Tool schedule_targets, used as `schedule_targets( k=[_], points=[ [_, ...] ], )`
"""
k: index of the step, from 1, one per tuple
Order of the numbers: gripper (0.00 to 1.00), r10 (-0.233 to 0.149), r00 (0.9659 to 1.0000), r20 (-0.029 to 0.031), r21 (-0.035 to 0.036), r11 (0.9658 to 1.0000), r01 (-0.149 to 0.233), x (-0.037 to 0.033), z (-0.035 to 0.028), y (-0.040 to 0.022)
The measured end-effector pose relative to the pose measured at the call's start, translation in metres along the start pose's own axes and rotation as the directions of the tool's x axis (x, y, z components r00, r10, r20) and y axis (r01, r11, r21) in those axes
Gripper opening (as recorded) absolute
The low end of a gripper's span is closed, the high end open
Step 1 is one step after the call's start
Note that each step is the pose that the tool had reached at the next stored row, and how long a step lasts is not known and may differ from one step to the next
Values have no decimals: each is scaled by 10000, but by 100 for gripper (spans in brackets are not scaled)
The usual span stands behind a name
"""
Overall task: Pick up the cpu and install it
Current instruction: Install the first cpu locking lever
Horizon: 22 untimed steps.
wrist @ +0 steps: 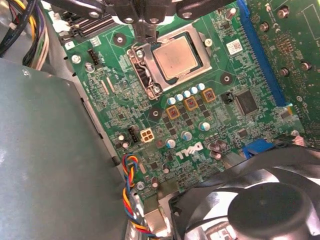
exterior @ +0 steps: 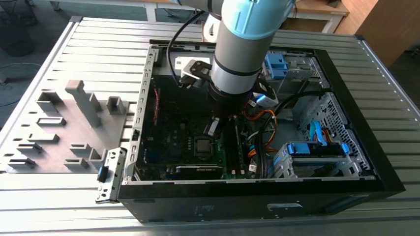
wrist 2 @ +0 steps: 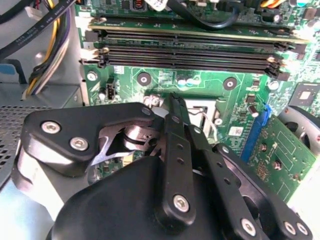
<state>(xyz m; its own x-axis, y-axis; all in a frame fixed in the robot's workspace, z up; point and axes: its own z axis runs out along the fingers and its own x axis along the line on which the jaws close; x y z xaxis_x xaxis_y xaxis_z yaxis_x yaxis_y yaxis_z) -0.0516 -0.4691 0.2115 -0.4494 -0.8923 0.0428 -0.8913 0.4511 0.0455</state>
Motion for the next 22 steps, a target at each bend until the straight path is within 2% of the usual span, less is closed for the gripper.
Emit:
schedule_targets(
  k=[7,15,22],
  points=[
    [11,4,10000,-28,14,10000,-4,57,44,-12],
    [11,5,10000,-43,23,10000,-4,160,51,-58],
    [11,7,10000,-80,39,10000,-7,233,55,-92]
  ],
)
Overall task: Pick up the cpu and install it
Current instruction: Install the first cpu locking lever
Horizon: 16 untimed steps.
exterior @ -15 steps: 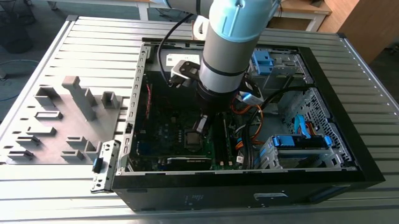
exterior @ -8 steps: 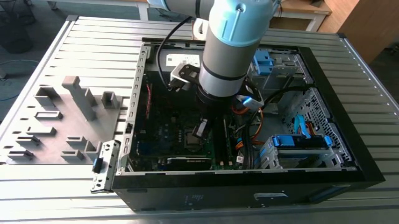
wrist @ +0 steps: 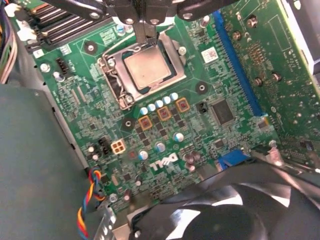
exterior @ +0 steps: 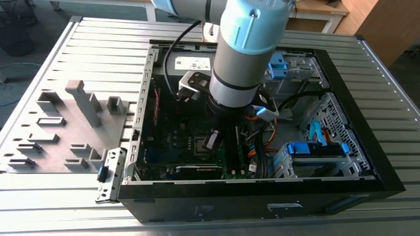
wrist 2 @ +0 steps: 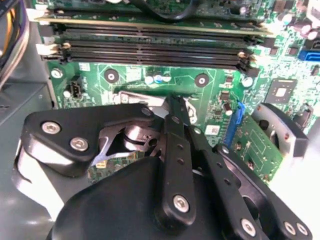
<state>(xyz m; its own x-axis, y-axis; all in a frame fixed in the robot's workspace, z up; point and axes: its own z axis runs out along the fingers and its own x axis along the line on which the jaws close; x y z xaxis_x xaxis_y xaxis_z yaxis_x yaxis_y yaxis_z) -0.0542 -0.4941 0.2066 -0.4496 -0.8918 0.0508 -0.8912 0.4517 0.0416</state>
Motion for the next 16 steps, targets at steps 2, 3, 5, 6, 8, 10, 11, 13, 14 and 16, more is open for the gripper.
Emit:
schedule_targets(
  k=[2,3,5,6,8,10,11,13,14,16],
  points=[
    [11,1,10000,-5,4,10000,-1,19,7,-10],
    [11,3,10000,-12,6,10000,-3,25,9,-12],
    [11,12,10000,-21,10,10000,-12,24,14,-14],
    [11,35,10000,-22,10,10000,-35,23,19,-17],
    [11,102,9999,-24,9,9999,-102,21,25,-21],
    [11,135,9999,-25,8,9999,-135,15,29,-31],
    [11,144,9999,-26,8,9999,-144,10,32,-41],
    [11,176,9998,-35,11,9998,-176,5,39,-50],
    [11,209,9998,-44,14,9998,-209,5,43,-51],
    [11,288,9996,-61,21,9996,-288,4,57,-52]
  ],
)
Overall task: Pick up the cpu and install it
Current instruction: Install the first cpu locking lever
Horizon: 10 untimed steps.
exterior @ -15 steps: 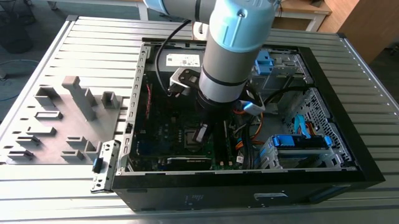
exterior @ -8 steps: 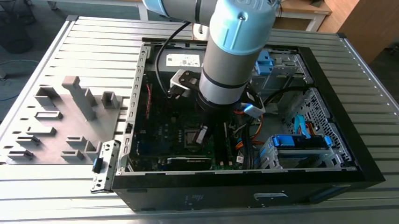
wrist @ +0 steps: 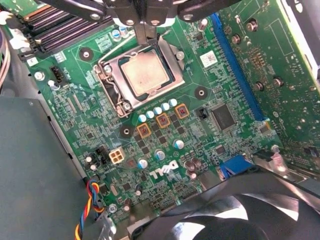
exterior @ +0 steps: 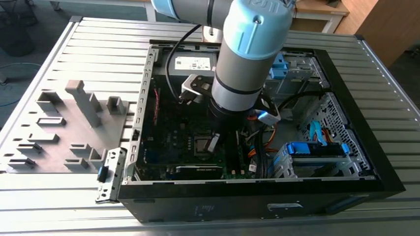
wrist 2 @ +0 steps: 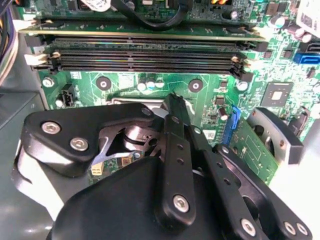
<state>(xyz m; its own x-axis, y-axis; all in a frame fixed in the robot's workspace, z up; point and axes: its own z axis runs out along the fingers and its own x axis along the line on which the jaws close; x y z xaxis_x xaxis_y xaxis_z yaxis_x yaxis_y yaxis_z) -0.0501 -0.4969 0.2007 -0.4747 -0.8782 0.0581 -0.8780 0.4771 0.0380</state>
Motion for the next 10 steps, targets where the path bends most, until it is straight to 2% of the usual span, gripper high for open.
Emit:
schedule_targets(
  k=[10],
  points=[
    [11,289,9996,-7,-10,9996,-289,-5,103,-5]
  ],
)
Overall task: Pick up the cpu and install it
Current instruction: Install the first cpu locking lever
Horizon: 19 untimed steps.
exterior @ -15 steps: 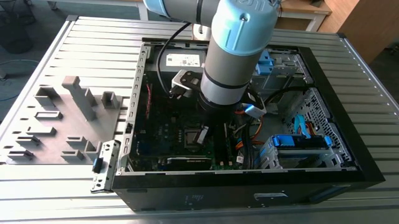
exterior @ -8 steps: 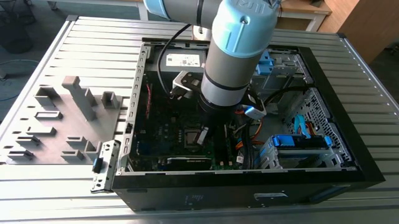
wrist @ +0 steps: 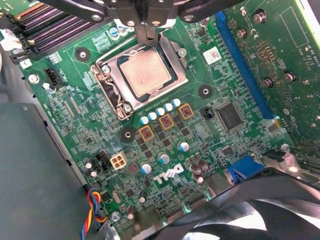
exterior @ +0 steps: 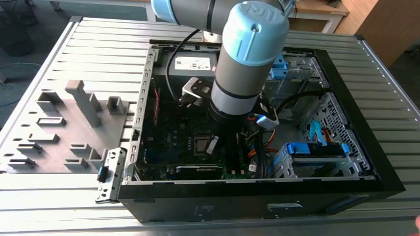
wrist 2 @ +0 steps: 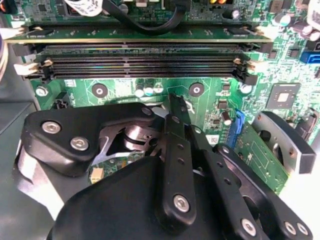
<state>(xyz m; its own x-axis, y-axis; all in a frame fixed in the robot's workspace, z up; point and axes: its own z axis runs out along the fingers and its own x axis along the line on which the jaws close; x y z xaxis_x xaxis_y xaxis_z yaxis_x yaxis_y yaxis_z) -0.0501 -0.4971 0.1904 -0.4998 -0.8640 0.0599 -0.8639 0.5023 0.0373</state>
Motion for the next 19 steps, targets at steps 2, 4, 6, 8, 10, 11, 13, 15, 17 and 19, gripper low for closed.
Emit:
schedule_targets(
  k=[2,4,6,8,10,11,13,15,17,19],
  points=[
    [11,8,10000,5,-2,10000,-8,0,5,-1],
    [11,9,10000,10,-3,10000,-9,4,7,-3],
    [11,8,10000,13,-4,10000,-8,9,9,-6],
    [11,9,10000,11,-2,10000,-9,11,11,-8],
    [11,9,10000,8,-2,10000,-9,11,12,-11],
    [11,9,10000,7,-3,10000,-9,11,13,-13],
    [11,11,10000,6,-4,10000,-11,5,14,-22],
    [11,11,10000,9,-3,10000,-11,-5,15,-39],
    [11,9,10000,11,-1,10000,-9,-8,16,-44],
    [11,9,10000,13,-3,10000,-9,-2,17,-47]
  ],
)
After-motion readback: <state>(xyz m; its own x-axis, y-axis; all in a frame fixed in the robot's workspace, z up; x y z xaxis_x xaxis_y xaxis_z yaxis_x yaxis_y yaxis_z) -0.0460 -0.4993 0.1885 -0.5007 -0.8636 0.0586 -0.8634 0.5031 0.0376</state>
